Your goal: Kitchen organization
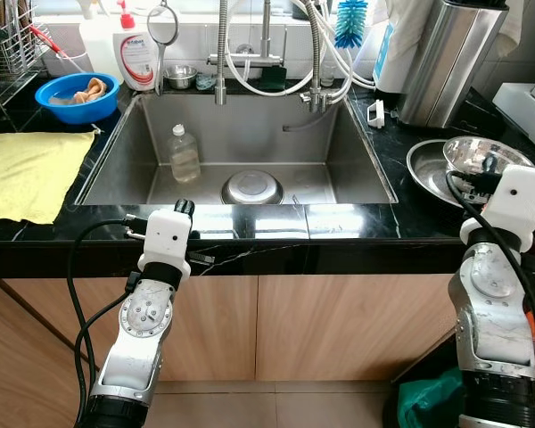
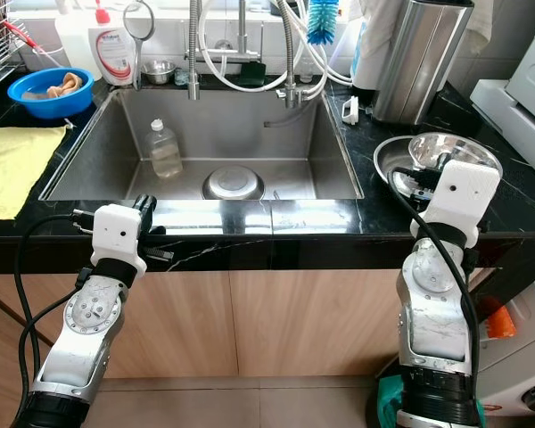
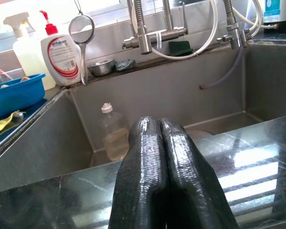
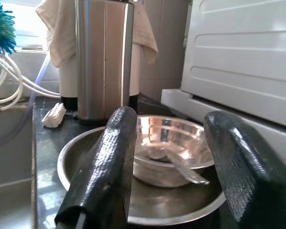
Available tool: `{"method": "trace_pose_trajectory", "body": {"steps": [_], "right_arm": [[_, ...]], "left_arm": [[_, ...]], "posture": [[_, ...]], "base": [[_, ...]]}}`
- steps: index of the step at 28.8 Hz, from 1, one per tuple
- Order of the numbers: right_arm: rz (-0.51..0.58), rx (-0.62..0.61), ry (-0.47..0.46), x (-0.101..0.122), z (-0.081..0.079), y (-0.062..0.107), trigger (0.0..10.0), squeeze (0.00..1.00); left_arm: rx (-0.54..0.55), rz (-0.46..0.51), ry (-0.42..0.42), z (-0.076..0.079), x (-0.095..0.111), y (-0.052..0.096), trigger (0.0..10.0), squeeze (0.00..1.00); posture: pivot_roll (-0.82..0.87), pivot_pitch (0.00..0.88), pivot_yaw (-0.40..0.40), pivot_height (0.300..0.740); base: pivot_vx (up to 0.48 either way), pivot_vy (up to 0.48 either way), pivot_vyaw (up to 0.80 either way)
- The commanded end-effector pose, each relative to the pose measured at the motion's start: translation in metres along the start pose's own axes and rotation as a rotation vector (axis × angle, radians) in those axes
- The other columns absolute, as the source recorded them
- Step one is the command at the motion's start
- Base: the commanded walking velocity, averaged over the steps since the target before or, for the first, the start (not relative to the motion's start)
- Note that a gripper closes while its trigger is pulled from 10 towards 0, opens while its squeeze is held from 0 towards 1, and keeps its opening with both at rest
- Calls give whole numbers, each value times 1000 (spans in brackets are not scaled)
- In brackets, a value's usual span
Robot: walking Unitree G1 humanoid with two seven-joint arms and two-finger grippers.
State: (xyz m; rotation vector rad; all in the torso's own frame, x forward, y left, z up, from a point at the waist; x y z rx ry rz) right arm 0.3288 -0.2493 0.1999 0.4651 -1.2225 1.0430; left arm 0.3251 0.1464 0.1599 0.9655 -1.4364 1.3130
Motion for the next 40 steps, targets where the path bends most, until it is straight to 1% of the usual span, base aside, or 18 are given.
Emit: {"method": "trace_pose_trajectory", "body": {"steps": [1,2,3,4,5,8,9,10,15,17,18,20,23,25,28,33,36,40], "right_arm": [[-29,-2,-20,0,-1,0,10000,1000],[-51,5,-31,-3,-2,1,10000,1000],[-59,16,-29,-5,-4,1,10000,945],[-67,26,-18,-6,-6,2,10000,298],[-76,22,-16,-8,-7,4,10000,0],[-77,11,-20,-8,-6,6,10000,0],[-72,-29,-19,-8,1,5,10000,0],[-74,-37,-17,-8,3,4,10000,0],[-89,-35,-14,-10,4,3,10000,0],[-118,-47,9,-15,5,3,10000,0],[-118,-47,9,-15,5,3,10000,0],[-156,-65,10,-21,6,4,10000,0],[-155,-62,-2,-21,6,2,10000,0],[-150,-61,-2,-19,6,1,10000,0],[-162,-40,7,-22,1,2,10000,0],[-169,-39,5,-22,0,1,10000,0],[-182,-20,15,-26,-5,-3,10000,0],[-179,-25,11,-25,-5,-7,10000,0]], "left_arm": [[-7,0,-15,0,3,-2,10000,0],[-8,0,-16,-1,3,-2,10000,0],[-9,-1,-18,-1,2,-2,10000,0],[-11,-2,-20,-1,2,-2,10000,0],[-12,-3,-20,0,2,-2,10000,0],[-18,-6,-30,1,1,-2,10000,0],[-22,-7,-38,1,1,-1,10000,0],[-22,-8,-37,1,1,-1,10000,0],[-21,-10,-39,0,0,0,10000,0],[-21,-9,-38,0,1,-1,10000,0],[-21,-9,-38,0,1,-1,10000,0],[-24,-11,-40,1,0,-1,10000,0],[-31,-13,-52,1,0,0,10000,0],[-29,-13,-51,0,0,0,10000,0],[-29,-14,-50,1,-1,0,10000,0],[-29,-13,-49,1,0,0,10000,0],[-28,-18,-52,0,-2,-1,10000,0],[-27,-17,-53,0,-1,-1,10000,0]], "posture": [[-103,0,3,731],[-103,0,3,731],[-106,0,4,731],[-106,0,4,731],[-106,0,4,731],[-100,0,5,731],[-98,0,7,731],[-98,0,7,731],[-100,0,7,731],[-100,0,7,731],[-100,0,7,731],[-100,0,7,731],[-98,0,6,731],[-98,0,6,731],[-98,0,4,731],[-98,0,4,731],[-98,0,8,731],[-93,0,7,731]], "base": [[0,0,0],[0,0,0],[0,0,0],[0,0,0],[0,0,0],[0,0,0],[0,0,0],[0,0,0],[0,0,0],[0,0,0],[0,0,0],[0,0,0],[0,0,0],[0,0,0],[0,0,0],[0,0,0],[0,0,0],[0,0,0]]}}
Point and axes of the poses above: a point about 5 cm out from each wrist's last joint towards the gripper, its own y axis pointing back from the gripper into the wrist, its own x axis along the axis of the wrist's last joint, z = x × y, the point moved 3 cm from there along -y, pointing out of the wrist towards the gripper, and after that the axes turned 15 degrees about y, right-handed, at the moved point
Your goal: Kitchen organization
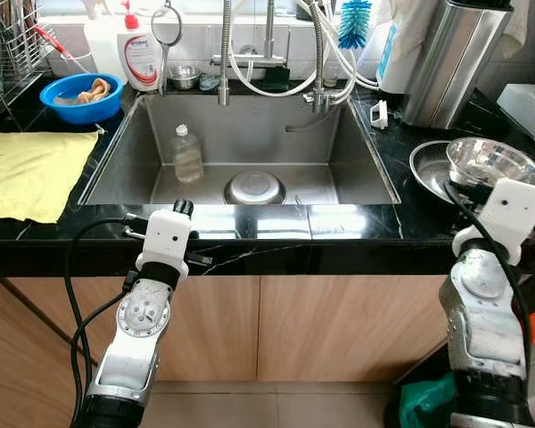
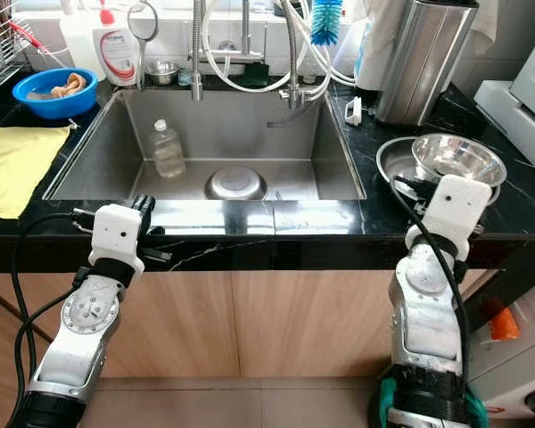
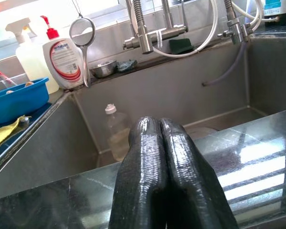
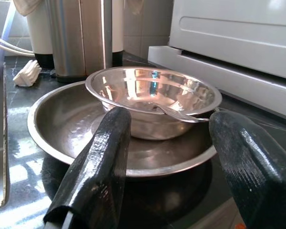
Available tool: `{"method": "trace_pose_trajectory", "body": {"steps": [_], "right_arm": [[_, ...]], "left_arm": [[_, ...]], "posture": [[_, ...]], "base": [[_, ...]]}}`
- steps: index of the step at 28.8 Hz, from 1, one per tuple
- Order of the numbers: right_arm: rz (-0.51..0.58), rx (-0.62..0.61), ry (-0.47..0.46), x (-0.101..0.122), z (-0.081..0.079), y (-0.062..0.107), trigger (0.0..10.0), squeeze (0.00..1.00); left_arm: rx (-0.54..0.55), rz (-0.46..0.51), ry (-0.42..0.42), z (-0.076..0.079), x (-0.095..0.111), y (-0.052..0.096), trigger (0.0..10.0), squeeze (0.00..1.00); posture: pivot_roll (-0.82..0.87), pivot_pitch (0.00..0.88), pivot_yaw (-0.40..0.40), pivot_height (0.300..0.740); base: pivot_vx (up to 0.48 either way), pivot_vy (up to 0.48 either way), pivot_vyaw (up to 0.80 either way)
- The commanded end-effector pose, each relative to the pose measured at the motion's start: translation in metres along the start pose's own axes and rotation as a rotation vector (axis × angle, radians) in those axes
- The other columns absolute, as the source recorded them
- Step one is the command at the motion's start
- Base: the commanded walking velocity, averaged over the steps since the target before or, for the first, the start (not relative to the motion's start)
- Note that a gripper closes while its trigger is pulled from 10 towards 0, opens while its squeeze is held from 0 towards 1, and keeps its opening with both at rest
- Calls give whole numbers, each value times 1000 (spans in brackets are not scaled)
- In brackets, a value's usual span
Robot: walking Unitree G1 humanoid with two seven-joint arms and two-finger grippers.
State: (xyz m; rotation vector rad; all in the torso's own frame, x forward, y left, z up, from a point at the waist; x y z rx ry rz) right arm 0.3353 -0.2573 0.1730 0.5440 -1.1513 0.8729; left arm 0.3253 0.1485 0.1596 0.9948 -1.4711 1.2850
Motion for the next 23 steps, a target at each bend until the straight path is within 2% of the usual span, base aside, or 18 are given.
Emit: {"method": "trace_pose_trajectory", "body": {"steps": [1,17,18,19,20,23], "right_arm": [[15,-7,-7,6,1,-4,10000,0],[32,-13,-20,12,-2,-12,10000,0],[30,-12,-21,12,-2,-11,8039,0],[28,-12,-22,11,-3,-11,8039,0],[29,-15,-30,11,-3,-11,0,0],[33,-17,-32,12,-2,-11,0,0]], "left_arm": [[-15,-10,-11,2,-1,-1,10000,0],[-20,-10,-14,2,0,-1,10000,0],[-21,-10,-14,2,0,-1,10000,0],[-21,-10,-14,2,0,-1,10000,0],[-23,-10,-16,2,0,-1,10000,0],[-26,-8,-16,3,1,-1,10000,0]], "posture": [[-93,0,8,731],[-91,0,10,731],[-92,0,12,731],[-92,0,12,731],[-92,0,14,731],[-93,0,16,731]], "base": [[0,0,0],[0,0,0],[0,0,0],[0,0,0],[0,0,0],[0,0,0]]}}
Point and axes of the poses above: a point about 5 cm out from each wrist's last joint towards the gripper, its own y axis pointing back from the gripper into the wrist, its own x axis along the axis of the wrist's last joint, z = x × y, the point moved 3 cm from there along -y, pointing out of the wrist towards the gripper, and after that the axes turned 15 degrees about y, right-handed, at the moved point
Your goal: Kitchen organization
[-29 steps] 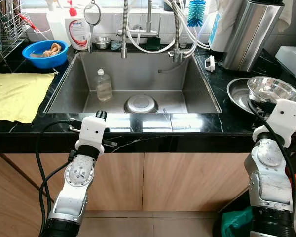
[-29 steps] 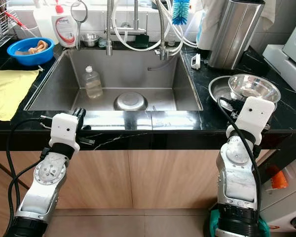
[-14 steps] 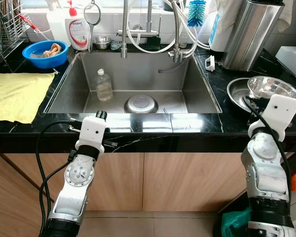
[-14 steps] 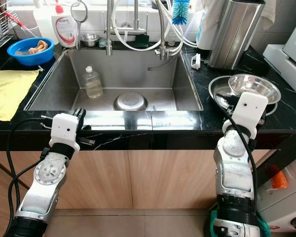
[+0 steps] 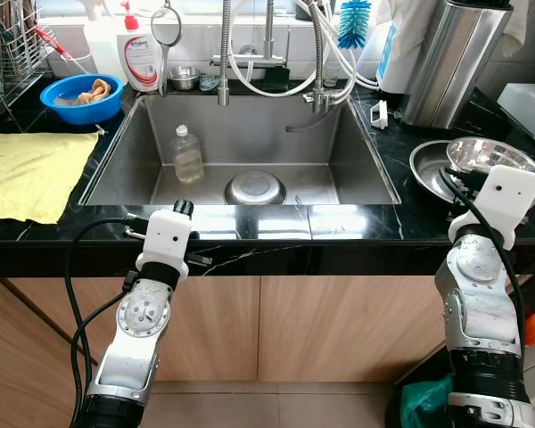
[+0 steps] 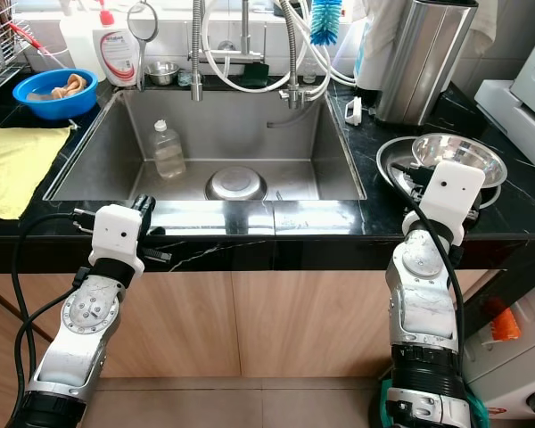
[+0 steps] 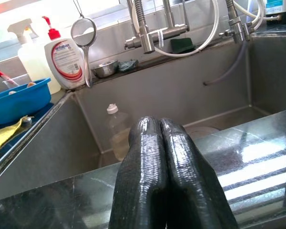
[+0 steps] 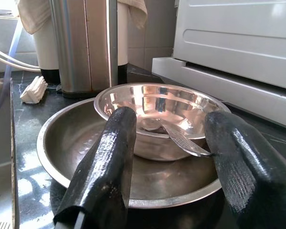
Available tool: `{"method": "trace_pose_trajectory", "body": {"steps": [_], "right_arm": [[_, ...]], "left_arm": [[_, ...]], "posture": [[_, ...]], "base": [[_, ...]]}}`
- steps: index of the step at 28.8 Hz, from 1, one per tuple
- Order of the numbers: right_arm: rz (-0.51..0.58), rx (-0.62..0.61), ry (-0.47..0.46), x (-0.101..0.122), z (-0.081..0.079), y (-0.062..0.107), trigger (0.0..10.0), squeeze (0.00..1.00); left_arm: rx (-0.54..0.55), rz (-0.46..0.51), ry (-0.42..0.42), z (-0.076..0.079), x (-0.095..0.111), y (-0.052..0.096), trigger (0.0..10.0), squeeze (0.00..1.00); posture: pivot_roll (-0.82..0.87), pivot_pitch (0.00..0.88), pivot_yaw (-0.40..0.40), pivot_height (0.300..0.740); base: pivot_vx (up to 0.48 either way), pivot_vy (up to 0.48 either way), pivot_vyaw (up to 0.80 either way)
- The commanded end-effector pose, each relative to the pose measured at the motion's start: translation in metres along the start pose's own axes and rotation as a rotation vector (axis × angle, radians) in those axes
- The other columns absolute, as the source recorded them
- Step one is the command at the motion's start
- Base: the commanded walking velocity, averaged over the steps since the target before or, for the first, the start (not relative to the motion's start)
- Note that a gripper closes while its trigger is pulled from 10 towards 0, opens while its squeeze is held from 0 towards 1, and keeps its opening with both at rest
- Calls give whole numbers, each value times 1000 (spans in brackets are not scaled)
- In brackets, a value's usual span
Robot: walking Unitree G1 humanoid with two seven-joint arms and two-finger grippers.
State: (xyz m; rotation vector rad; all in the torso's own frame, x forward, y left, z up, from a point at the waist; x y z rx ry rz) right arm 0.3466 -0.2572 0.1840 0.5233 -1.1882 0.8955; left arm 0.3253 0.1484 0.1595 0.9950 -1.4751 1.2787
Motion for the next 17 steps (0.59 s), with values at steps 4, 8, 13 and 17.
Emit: {"method": "trace_pose_trajectory", "body": {"steps": [4,8,13,17], "right_arm": [[-7,-7,-14,0,0,-2,0,0],[-7,-6,-18,-1,-1,-2,0,0],[-5,-2,-26,1,-3,-1,0,0],[0,6,-39,3,-7,0,0,0]], "left_arm": [[-25,-6,-14,3,1,-1,10000,0],[-29,-6,-14,3,1,-1,10000,0],[-34,-5,-14,3,1,-1,10000,0],[-38,-1,-14,4,2,-2,10000,0]], "posture": [[-93,0,18,731],[-93,0,21,731],[-95,0,24,731],[-90,0,23,731]], "base": [[0,0,0],[0,0,0],[0,0,0],[0,0,0]]}}
Point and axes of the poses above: a point about 5 cm out from each wrist's last joint towards the gripper, its own y axis pointing back from the gripper into the wrist, its own x axis along the axis of the wrist's last joint, z = x × y, the point moved 3 cm from there along -y, pointing out of the wrist towards the gripper, and after that the axes turned 15 degrees about y, right-handed, at the moved point
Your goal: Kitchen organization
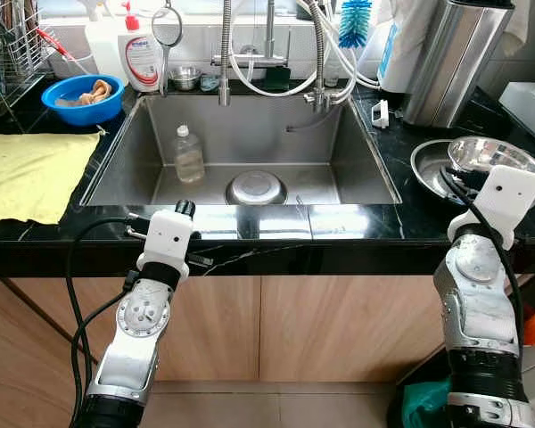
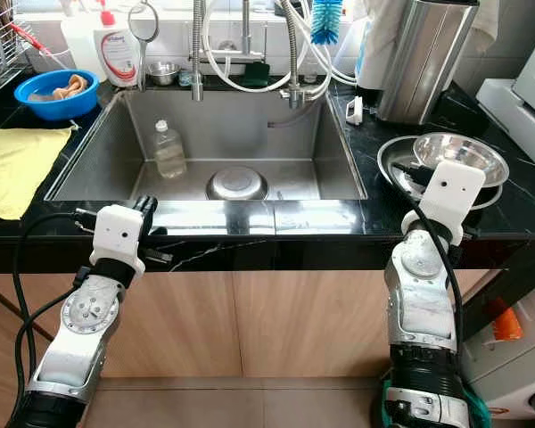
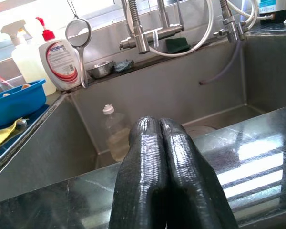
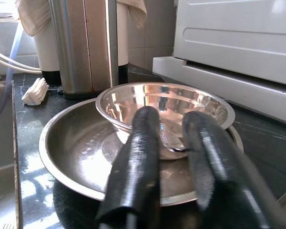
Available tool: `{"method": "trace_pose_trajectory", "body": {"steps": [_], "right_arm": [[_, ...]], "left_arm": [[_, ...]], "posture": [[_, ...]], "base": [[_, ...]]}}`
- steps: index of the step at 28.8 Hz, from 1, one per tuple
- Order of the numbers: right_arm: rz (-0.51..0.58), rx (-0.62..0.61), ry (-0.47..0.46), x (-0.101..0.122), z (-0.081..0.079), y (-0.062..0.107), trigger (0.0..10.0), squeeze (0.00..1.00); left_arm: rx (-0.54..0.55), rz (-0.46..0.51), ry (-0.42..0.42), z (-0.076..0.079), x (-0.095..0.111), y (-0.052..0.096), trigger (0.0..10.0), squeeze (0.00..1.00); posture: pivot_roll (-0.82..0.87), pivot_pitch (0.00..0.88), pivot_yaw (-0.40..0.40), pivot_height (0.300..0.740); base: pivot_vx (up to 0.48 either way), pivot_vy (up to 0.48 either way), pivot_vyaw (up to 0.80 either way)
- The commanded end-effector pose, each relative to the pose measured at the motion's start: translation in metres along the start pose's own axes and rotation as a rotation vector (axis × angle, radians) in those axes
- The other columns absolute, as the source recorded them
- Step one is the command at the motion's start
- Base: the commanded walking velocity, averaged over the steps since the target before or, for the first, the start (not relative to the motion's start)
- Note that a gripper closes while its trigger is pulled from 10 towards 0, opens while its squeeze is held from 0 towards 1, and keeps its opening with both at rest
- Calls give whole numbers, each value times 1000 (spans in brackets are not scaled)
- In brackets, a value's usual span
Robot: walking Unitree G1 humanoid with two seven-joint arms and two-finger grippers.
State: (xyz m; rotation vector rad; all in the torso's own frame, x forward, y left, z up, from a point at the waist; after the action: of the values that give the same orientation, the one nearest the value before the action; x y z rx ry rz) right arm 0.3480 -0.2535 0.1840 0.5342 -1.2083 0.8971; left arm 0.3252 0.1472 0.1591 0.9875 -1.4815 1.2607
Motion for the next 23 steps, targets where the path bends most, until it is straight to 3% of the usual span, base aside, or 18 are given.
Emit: {"method": "trace_pose_trajectory", "body": {"steps": [1,19,23], "right_arm": [[-4,3,-18,2,-3,-1,0,0],[30,-7,-44,14,-3,-5,0,0],[79,1,-79,30,-4,-5,0,0]], "left_arm": [[-21,3,-13,3,3,-2,10000,0],[-5,5,-13,1,3,-2,10000,0],[2,6,-15,-1,3,-3,10000,0]], "posture": [[-90,0,23,731],[-80,0,15,731],[-84,0,13,731]], "base": [[0,0,0],[0,0,0],[0,0,0]]}}
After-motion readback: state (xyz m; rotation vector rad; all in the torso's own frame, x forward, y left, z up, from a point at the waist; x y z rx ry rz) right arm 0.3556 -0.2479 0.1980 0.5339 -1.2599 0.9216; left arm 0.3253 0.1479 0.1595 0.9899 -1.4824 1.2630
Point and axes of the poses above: a point about 5 cm out from each wrist's last joint towards the gripper, its own y axis pointing back from the gripper into the wrist, its own x axis along the axis of the wrist's last joint, z = x × y, the point moved 3 cm from there along -y, pointing out of the wrist towards the gripper, and after that the axes turned 15 degrees about y, right-handed, at the moved point
